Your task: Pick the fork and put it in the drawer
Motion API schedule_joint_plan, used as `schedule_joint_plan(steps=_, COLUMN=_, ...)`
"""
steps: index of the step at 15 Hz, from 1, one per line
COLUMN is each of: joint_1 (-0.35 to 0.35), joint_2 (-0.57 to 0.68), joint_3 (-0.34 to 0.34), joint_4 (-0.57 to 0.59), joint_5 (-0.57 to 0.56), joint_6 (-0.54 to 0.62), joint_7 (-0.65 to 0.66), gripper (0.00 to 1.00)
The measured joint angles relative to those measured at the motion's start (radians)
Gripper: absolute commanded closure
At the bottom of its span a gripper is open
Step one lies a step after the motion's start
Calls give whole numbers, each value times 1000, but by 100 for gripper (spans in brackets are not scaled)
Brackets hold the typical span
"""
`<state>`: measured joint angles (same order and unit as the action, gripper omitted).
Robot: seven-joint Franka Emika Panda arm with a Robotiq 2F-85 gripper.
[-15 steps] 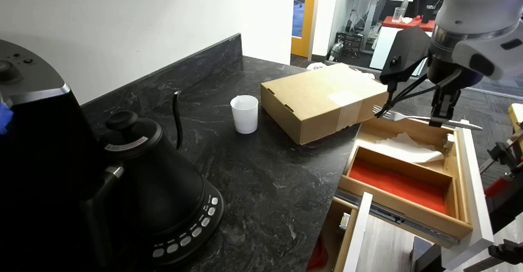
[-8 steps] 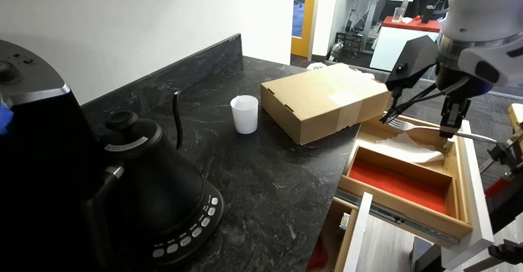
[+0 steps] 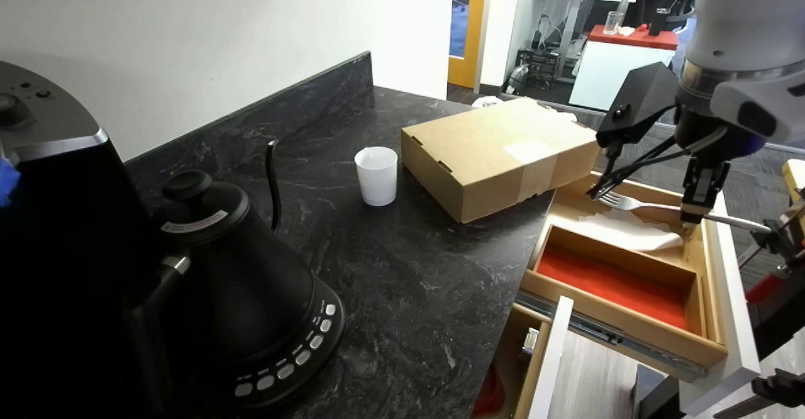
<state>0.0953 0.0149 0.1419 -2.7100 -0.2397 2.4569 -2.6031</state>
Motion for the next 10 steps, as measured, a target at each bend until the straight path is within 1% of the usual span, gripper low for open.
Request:
schedule_joint_plan(steps=5, joint_1=6, joint_2=24, joint_3=9, joint_4=-1, joint_5=17, joint_6=33, joint_7=0, gripper=96)
schedule_joint_plan(steps=10, joint_1=4, joint_2=38, joint_3=0, joint_4=-3, joint_5=15, joint_6=67, joint_7=0, gripper=96)
